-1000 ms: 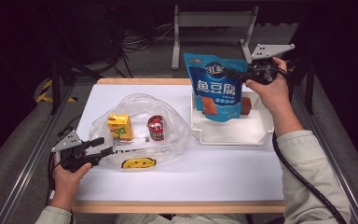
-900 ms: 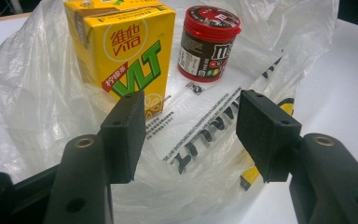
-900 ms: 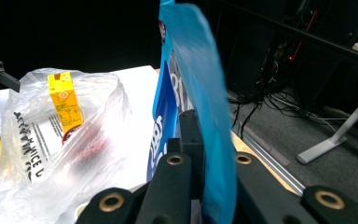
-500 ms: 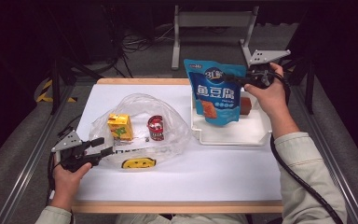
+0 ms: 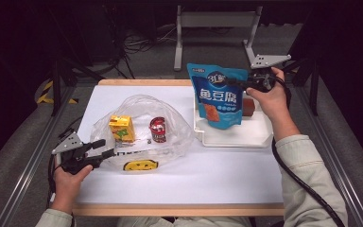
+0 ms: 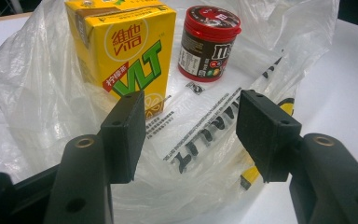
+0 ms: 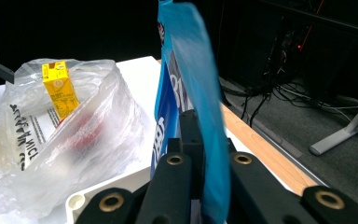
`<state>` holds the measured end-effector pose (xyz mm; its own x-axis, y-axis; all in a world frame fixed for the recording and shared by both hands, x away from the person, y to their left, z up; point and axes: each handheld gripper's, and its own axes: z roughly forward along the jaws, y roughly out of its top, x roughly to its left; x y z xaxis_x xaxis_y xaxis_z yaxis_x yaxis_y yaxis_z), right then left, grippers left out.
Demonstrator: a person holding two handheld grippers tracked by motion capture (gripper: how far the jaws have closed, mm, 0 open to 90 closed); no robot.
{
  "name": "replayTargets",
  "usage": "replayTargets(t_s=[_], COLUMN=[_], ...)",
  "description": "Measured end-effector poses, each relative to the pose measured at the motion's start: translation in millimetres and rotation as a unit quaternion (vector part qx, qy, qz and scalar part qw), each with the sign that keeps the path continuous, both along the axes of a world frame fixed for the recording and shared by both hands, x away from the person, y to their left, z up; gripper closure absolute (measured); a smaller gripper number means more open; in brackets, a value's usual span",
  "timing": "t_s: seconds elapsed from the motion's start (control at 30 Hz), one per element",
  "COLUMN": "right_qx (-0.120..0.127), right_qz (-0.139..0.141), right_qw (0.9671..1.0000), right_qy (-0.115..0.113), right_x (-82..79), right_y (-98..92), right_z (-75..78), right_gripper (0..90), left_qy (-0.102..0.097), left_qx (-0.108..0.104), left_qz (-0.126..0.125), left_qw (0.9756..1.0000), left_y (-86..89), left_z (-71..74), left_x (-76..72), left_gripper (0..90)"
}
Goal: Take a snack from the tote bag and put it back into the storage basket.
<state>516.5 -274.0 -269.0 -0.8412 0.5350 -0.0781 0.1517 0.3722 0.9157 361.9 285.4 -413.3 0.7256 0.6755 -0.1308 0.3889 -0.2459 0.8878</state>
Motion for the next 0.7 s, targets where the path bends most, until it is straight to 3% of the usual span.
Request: replayTargets(t_s=[0.7], right_qx=[0.007], right_qz=[0.002], right_qw=[1.0], right_qy=[0.005], right_x=[4.1], right_y=[-10.6], right_z=[-11.3], right_gripper=[89.4], left_qy=[-0.001], left_qx=[0.0], left_qz=[-0.001], left_qw=[1.0], left_y=[-0.4], left_z=[-0.1], left_x=[0.0], left_gripper=[43.2])
